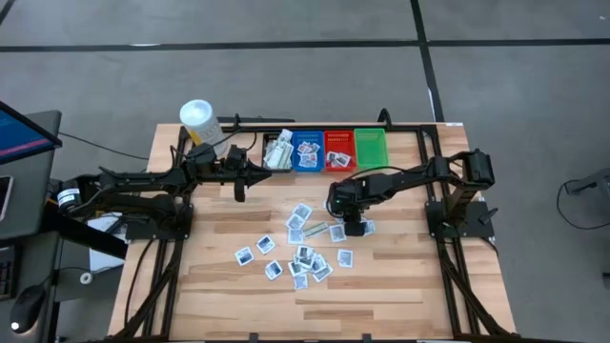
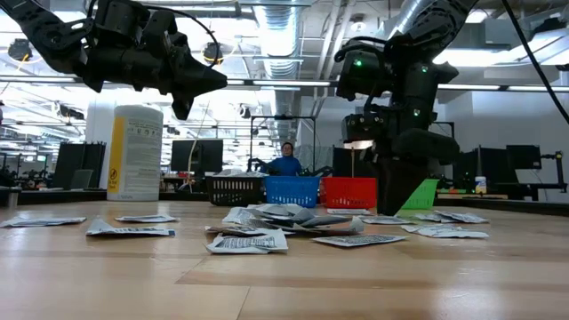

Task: Pick & Place First Aid Supplies
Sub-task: Put the orange ointment pack in the blue bin

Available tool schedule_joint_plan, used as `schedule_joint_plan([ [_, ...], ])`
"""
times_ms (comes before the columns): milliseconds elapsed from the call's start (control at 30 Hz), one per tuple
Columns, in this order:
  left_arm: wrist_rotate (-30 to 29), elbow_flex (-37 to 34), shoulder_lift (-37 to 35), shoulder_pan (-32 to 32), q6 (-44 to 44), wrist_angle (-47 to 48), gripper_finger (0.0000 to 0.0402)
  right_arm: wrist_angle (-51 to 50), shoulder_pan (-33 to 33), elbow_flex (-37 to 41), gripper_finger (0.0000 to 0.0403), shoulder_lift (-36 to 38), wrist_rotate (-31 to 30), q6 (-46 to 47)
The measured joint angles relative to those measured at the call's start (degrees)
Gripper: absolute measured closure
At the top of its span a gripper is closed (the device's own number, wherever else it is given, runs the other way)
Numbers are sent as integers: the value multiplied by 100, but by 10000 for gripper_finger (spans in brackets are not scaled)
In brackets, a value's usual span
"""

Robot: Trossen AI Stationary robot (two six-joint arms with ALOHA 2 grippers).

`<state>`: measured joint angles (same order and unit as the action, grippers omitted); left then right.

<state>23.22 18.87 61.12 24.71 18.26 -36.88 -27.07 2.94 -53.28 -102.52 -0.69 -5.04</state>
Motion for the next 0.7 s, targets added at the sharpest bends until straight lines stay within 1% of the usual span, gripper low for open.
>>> schedule_joint_plan([
  [133, 0, 0, 0, -1, -42, 0, 358, 349, 2, 133, 252, 0, -4, 29],
  [267, 2, 0, 0, -2, -44, 0, 358, 502, -71, 269, 246, 4, -62, 60],
  [467, 0, 0, 0, 0, -44, 1, 358, 782, -126, 516, 267, 39, -28, 179],
  [700, 0, 0, 0, 0, -44, 0, 358, 787, -131, 540, 301, 44, 11, 210],
])
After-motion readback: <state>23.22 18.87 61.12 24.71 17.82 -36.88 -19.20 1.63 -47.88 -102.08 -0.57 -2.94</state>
